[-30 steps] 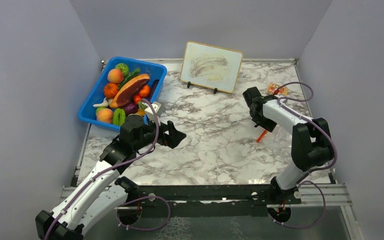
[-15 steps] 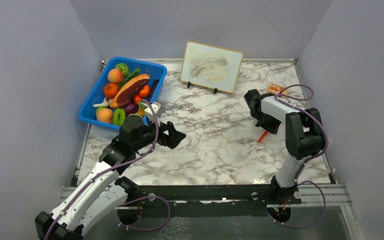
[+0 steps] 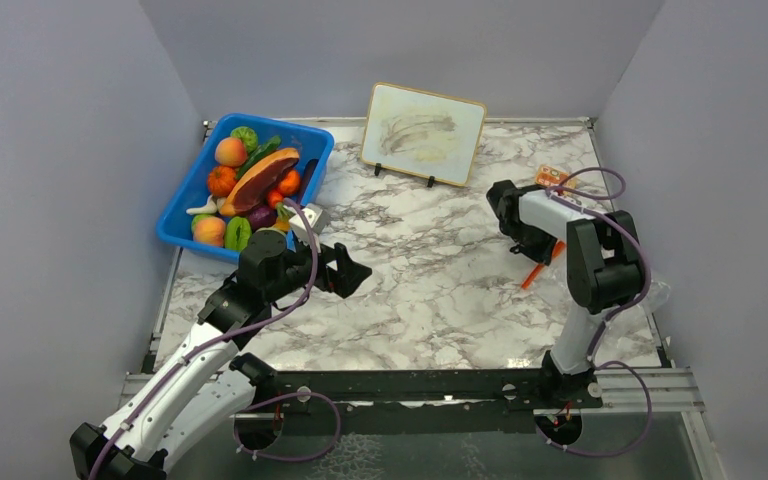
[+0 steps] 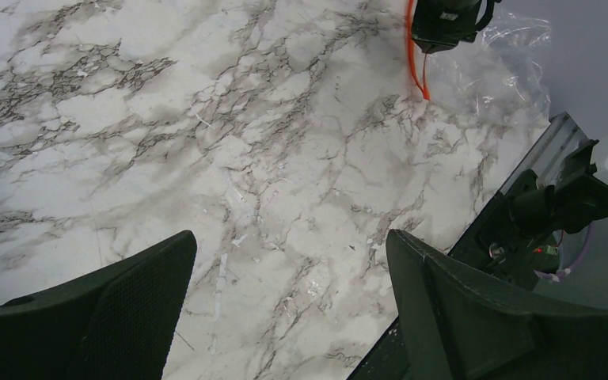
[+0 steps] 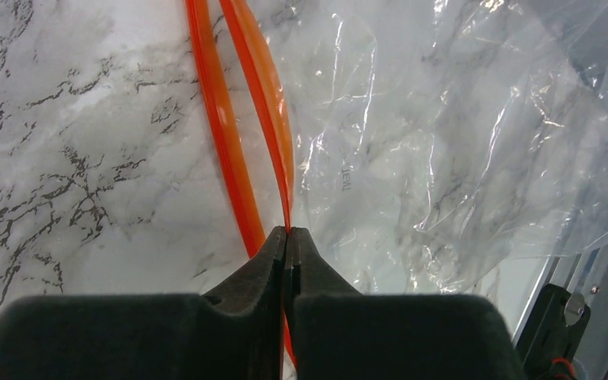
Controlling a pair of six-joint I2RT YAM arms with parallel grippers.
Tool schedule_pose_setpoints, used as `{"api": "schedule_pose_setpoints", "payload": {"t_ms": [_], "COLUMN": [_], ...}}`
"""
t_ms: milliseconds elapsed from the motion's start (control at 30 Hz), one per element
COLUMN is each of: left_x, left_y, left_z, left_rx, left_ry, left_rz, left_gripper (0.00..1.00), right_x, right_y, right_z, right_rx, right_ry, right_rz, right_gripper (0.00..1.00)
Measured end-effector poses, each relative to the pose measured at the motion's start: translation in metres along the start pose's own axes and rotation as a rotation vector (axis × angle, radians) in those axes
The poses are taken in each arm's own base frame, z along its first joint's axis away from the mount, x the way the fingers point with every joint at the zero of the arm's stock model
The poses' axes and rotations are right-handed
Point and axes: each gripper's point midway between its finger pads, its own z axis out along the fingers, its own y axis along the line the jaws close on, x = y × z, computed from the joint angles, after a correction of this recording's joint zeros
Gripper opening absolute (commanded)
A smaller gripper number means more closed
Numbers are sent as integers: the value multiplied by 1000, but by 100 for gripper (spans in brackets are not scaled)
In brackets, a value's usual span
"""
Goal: Place the food in the zip-top bag and seal the zipper
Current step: Pick up the zipper food storage bag at the center of the board.
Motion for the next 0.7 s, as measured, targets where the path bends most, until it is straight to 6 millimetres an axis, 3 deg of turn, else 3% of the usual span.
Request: {"api": "schedule_pose_setpoints", "payload": {"t_ms": [167, 300, 500, 700], "left_x": [0, 0, 4, 17], "left_y": [0, 0, 2, 4], "left_z": [0, 0, 3, 19], "left_rx": [0, -1, -6, -6], "left_ry": [0, 0, 18, 124], "left_rz": [1, 0, -24, -82], "left_gripper": [92, 91, 88, 83], "right_x": [-2, -6, -22, -26], "right_y": [3, 4, 18, 30], "right_z": [-4, -19, -66, -131], "right_rx": [-64, -193, -530, -939], "right_ry": [-4, 1, -15, -47], "right_rz": [-22, -30, -33, -123], "right_gripper": [1, 1, 1, 1]}}
